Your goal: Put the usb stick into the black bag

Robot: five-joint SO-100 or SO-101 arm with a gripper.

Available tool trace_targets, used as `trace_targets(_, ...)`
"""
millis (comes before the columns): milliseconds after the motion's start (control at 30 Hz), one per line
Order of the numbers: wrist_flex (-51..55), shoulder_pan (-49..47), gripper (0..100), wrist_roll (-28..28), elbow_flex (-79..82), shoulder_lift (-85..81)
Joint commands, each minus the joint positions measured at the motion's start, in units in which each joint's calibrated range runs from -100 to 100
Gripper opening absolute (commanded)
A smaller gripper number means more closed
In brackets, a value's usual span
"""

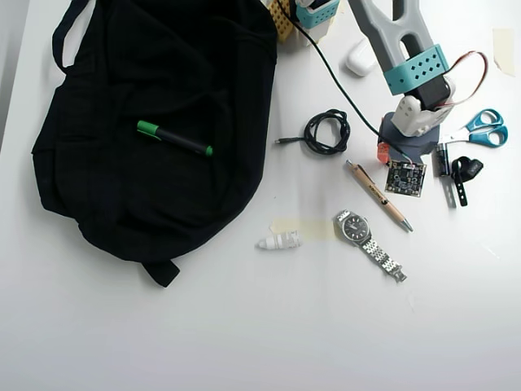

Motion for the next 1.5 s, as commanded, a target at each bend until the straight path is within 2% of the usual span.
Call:
trace_targets(0,6.35,-0.80,2,0.30,-7.84,-2.36)
trace_targets(400,24.35,0.33,2,0.30,-25.18,-2.36)
trace_targets(767,36.58,9.53,2,0.24,-36.41,-2.36)
trace_targets(1233,38.39,35.26,2,0.40,-41.53,-2.94)
trace_targets(1467,38.39,52.01,2,6.27,-42.16,-2.86)
